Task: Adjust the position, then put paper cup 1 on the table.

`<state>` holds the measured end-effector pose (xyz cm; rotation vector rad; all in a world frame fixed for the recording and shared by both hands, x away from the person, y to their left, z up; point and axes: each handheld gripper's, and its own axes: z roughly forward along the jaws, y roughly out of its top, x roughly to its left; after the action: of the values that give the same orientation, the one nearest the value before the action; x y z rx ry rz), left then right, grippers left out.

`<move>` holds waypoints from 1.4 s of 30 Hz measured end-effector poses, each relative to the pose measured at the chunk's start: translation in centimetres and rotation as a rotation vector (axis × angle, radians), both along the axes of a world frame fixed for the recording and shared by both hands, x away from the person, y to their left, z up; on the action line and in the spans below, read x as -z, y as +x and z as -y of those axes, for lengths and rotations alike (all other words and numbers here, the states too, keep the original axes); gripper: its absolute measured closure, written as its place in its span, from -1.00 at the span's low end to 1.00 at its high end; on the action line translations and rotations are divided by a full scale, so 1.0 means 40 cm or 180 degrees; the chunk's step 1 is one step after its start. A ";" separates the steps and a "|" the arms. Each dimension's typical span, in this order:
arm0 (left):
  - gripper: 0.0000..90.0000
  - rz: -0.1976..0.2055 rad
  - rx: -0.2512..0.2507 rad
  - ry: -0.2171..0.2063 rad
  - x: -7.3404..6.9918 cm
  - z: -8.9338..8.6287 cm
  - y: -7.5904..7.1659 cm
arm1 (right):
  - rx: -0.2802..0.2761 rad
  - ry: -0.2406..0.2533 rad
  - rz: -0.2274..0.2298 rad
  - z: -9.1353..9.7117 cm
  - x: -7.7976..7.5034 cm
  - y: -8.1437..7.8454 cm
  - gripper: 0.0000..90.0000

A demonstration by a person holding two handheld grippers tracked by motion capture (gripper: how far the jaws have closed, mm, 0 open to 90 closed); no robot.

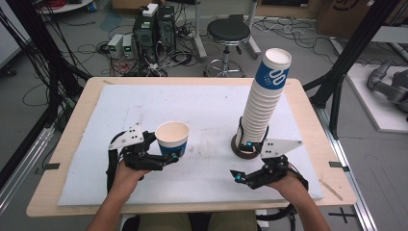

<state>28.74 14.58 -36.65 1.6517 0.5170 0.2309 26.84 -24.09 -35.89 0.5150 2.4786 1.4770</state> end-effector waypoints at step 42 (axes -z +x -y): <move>-0.40 0.0236 -0.0933 -0.0101 0.046 -0.186 0.190 | 0.0319 0.0248 -0.0022 0.041 0.056 0.003 -0.67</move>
<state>36.35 22.02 -38.47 1.5269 0.7025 0.4954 26.97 -25.73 -38.12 0.6496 2.3705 1.5396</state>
